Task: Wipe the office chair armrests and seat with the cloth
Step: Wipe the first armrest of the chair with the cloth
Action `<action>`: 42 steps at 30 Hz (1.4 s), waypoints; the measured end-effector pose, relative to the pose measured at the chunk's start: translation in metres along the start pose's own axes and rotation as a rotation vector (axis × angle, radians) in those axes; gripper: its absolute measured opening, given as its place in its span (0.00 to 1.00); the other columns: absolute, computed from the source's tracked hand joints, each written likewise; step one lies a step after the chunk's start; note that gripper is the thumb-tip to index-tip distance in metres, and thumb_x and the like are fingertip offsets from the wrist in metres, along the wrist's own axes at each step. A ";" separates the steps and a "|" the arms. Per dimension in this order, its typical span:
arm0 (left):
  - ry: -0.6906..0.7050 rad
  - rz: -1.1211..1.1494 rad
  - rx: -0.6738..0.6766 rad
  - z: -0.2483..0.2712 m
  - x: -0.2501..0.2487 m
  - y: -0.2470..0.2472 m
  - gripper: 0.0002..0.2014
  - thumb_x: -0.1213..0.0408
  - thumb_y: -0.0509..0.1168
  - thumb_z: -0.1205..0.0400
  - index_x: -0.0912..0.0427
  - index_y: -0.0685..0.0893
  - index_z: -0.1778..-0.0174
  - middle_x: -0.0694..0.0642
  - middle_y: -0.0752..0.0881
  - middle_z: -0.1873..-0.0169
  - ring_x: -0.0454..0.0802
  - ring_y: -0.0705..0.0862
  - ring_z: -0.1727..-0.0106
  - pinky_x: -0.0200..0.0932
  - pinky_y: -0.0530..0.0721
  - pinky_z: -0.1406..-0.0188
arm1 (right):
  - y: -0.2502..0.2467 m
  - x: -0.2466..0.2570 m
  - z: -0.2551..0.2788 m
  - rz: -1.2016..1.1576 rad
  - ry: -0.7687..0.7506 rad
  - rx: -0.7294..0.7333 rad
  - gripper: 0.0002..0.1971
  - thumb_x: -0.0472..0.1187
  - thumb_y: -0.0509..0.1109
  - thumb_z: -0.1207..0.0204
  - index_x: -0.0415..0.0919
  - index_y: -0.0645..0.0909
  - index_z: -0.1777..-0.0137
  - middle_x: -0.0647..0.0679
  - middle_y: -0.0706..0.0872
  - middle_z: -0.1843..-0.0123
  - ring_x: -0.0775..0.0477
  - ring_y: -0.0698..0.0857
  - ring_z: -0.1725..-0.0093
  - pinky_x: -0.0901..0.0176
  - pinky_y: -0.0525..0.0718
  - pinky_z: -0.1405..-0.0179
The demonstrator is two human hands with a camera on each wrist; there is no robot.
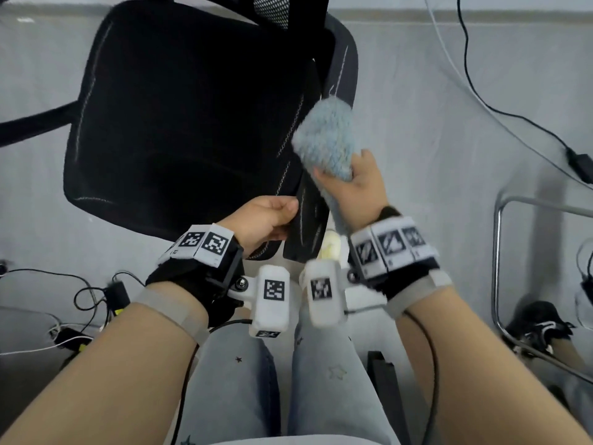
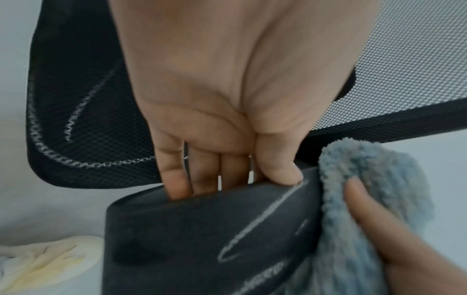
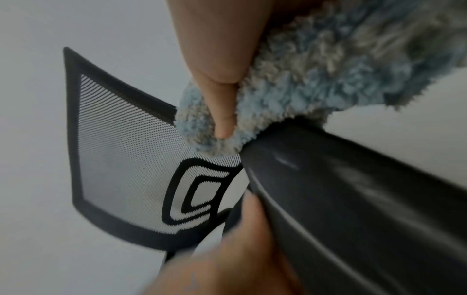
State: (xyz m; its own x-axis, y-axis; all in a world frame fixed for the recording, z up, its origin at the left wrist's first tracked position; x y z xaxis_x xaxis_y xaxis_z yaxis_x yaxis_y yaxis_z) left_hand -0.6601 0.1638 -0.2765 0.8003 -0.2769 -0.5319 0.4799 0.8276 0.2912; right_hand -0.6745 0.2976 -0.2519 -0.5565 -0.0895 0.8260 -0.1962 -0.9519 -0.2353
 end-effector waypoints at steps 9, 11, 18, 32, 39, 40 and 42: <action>-0.022 -0.110 -0.018 -0.007 -0.019 -0.005 0.14 0.67 0.54 0.16 0.60 0.79 0.38 0.64 0.81 0.52 0.58 0.78 0.51 0.39 0.83 0.54 | -0.008 0.020 -0.038 0.014 0.077 0.033 0.18 0.37 0.75 0.30 0.32 0.79 0.42 0.32 0.81 0.40 0.35 0.81 0.39 0.56 0.79 0.42; -0.044 -0.113 -0.006 -0.007 -0.017 -0.006 0.13 0.66 0.55 0.16 0.57 0.81 0.41 0.65 0.81 0.49 0.60 0.77 0.49 0.38 0.84 0.54 | -0.011 0.033 -0.056 -0.101 0.053 -0.003 0.13 0.40 0.76 0.35 0.36 0.84 0.51 0.33 0.87 0.49 0.38 0.87 0.48 0.49 0.85 0.43; -0.001 -0.092 -0.067 -0.012 -0.048 -0.007 0.14 0.66 0.59 0.18 0.52 0.80 0.37 0.59 0.84 0.45 0.54 0.83 0.46 0.46 0.83 0.44 | -0.012 0.019 -0.022 -0.048 0.039 0.045 0.02 0.35 0.72 0.27 0.42 0.83 0.60 0.45 0.85 0.58 0.63 0.85 0.62 0.68 0.83 0.64; -0.004 -0.299 -0.092 -0.010 -0.058 -0.006 0.19 0.74 0.63 0.21 0.44 0.79 0.42 0.37 0.89 0.74 0.30 0.86 0.69 0.25 0.81 0.73 | -0.031 0.030 -0.047 -0.180 0.088 -0.040 0.06 0.28 0.69 0.27 0.38 0.81 0.63 0.57 0.83 0.76 0.67 0.81 0.78 0.72 0.79 0.76; -0.025 -0.290 -0.088 -0.005 -0.051 -0.005 0.20 0.72 0.62 0.20 0.47 0.75 0.35 0.44 0.88 0.69 0.36 0.87 0.69 0.28 0.84 0.71 | -0.035 0.023 -0.048 -0.265 0.079 -0.053 0.05 0.28 0.70 0.29 0.37 0.82 0.60 0.56 0.84 0.78 0.65 0.81 0.78 0.72 0.77 0.80; -0.033 -0.295 -0.095 -0.005 -0.051 -0.007 0.20 0.72 0.62 0.20 0.48 0.75 0.34 0.46 0.87 0.68 0.38 0.87 0.69 0.29 0.84 0.71 | -0.038 0.031 -0.065 -0.203 0.058 -0.088 0.04 0.31 0.71 0.29 0.35 0.82 0.55 0.57 0.84 0.75 0.67 0.81 0.75 0.75 0.76 0.78; -0.044 -0.325 -0.104 -0.005 -0.051 -0.008 0.21 0.71 0.62 0.20 0.50 0.75 0.33 0.51 0.85 0.67 0.40 0.85 0.68 0.28 0.84 0.71 | -0.037 0.048 -0.099 0.041 0.019 -0.075 0.13 0.35 0.70 0.26 0.34 0.81 0.42 0.51 0.83 0.62 0.63 0.81 0.62 0.81 0.72 0.74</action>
State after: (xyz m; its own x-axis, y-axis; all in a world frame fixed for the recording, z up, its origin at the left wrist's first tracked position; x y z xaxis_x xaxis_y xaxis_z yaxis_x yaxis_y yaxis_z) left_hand -0.7065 0.1740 -0.2550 0.6275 -0.5529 -0.5482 0.6747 0.7375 0.0285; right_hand -0.7740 0.3579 -0.2537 -0.5801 -0.1215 0.8055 -0.2328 -0.9228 -0.3068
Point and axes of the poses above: each hand's wrist, its own z-axis away from the middle knuckle, its own y-axis out of the palm, x = y × z, the point moved 7 cm from there along -z, towards the middle knuckle
